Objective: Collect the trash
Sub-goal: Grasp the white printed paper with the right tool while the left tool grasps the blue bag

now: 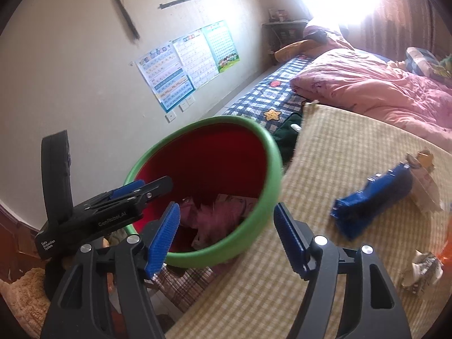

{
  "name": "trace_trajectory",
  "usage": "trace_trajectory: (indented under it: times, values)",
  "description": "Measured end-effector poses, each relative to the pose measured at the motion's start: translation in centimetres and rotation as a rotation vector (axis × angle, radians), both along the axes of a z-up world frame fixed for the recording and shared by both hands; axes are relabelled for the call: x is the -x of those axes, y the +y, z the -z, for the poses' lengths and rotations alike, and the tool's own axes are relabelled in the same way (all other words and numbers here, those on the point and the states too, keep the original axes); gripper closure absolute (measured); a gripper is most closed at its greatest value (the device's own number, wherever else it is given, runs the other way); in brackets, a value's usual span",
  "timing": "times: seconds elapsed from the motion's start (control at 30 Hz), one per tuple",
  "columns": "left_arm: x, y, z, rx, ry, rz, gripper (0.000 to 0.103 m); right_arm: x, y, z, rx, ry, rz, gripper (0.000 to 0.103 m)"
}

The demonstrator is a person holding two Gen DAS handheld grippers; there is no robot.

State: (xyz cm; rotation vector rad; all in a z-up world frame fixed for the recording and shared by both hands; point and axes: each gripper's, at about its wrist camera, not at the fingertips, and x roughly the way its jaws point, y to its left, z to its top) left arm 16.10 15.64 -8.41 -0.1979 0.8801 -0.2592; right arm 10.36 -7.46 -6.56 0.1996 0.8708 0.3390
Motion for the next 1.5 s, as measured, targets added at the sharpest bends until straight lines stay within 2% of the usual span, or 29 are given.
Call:
trace_trajectory:
  times: [0.13,0.27,0.4,0.57,0.87,0.93,0.97,1.03,1.1,1.23,1.3,1.43,1.47,1.5]
  values:
    - [0.6,-0.8,-0.3,-0.001,-0.004,0.002,0.028,1.2,-3.5,-0.6,0.017,-0.01,0.049,0.032]
    - [1.5,-2.1,-0.6,-0.004,-0.012,0.012,0.028,2.6,-9.2,-0.4,0.063,0.007,0.17,0.031]
    - [2.6,-4.3,-0.8,-0.009,-0.015,0.029,0.028,4.2,-15.6,1.1,0.088,0.08,0.32,0.03]
    - [3.8,-7.5,-1.1,-0.019,-0.018,0.058,0.028,6.0,-20.0,3.6,0.045,0.164,0.413,0.029]
    - [5.4,-13.6,-0.8,-0.036,-0.013,0.122,0.028,5.0,-20.3,6.6,0.039,0.25,0.329,0.028]
    - [5.3,-15.0,-0.8,-0.046,-0.023,0.141,0.028,4.8,-20.5,6.8,0.028,0.241,0.302,0.029]
    - [5.2,-15.6,-0.8,-0.05,-0.027,0.15,0.028,4.6,-20.7,6.8,0.018,0.236,0.291,0.036]
    - [4.8,-17.3,-0.9,-0.06,-0.041,0.188,0.028,4.8,-21.0,6.8,-0.022,0.231,0.27,0.037]
    - [4.4,-18.7,-0.7,-0.074,-0.046,0.23,0.027,5.3,-21.4,6.6,-0.078,0.216,0.247,0.038]
    - [2.1,-22.2,0.5,-0.131,-0.038,0.311,0.027,6.4,-21.8,5.2,-0.108,0.184,0.221,0.038]
    - [0.6,-23.5,1.5,-0.165,-0.019,0.324,0.027,7.2,-21.9,4.4,-0.121,0.171,0.212,0.038]
    - [-1.4,-25.1,3.2,-0.166,0.027,0.337,0.027,8.2,-22.3,3.6,-0.135,0.156,0.21,0.038]
    - [-1.7,-25.5,3.5,-0.166,0.035,0.343,0.028,8.4,-22.4,3.5,-0.137,0.154,0.212,0.038]
    - [-2.0,-25.8,3.9,-0.171,0.041,0.349,0.034,8.5,-22.5,3.3,-0.14,0.153,0.213,0.038]
